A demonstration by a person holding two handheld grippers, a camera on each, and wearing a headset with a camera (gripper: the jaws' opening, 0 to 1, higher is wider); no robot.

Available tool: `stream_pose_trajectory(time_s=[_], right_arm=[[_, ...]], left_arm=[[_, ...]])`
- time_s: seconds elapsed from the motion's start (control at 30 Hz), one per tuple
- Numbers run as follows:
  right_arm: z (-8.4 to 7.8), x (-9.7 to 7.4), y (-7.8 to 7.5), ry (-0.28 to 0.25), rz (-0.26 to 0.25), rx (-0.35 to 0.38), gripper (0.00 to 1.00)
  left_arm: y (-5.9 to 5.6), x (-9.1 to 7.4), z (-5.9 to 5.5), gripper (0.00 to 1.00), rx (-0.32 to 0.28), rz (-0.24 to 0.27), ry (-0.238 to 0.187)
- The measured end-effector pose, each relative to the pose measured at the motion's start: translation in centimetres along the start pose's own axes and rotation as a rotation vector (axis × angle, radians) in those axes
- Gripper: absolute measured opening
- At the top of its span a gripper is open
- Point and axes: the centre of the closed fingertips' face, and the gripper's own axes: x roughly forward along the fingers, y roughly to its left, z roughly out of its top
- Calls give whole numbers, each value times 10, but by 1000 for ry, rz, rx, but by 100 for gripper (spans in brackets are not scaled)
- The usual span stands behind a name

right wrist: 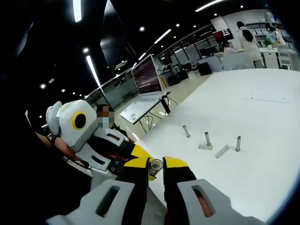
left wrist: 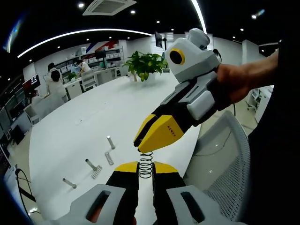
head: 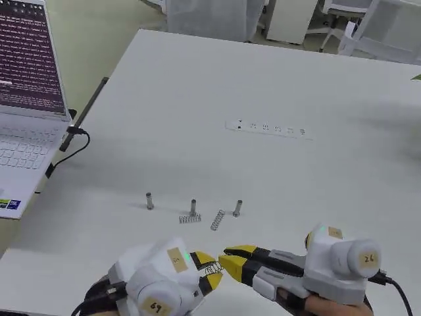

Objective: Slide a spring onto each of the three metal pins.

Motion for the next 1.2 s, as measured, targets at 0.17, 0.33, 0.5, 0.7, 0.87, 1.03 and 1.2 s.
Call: stream_pose_trajectory(time_s=[0.17,0.33,0.5,0.7,0.87,1.03,1.2], right_arm=[[3,8,6,27,32,-30,9],[6,16,13,67,49,-90,9],[8,18,13,116,53,-168,9],[11,16,11,140,47,-226,9],[14,10,10,171,40,-296,10],[12,3,7,226,33,-379,15],[10,-5,7,283,43,-456,16]], left_arm=[[5,-4,-2,3,-10,20,-2],[9,-6,-3,2,-19,37,-5],[14,-7,-3,2,-40,41,-20],[16,-7,2,2,-18,37,-27],[16,-7,7,2,0,30,-42],[13,-7,9,2,17,8,-44],[9,-6,8,2,41,-16,-38]])
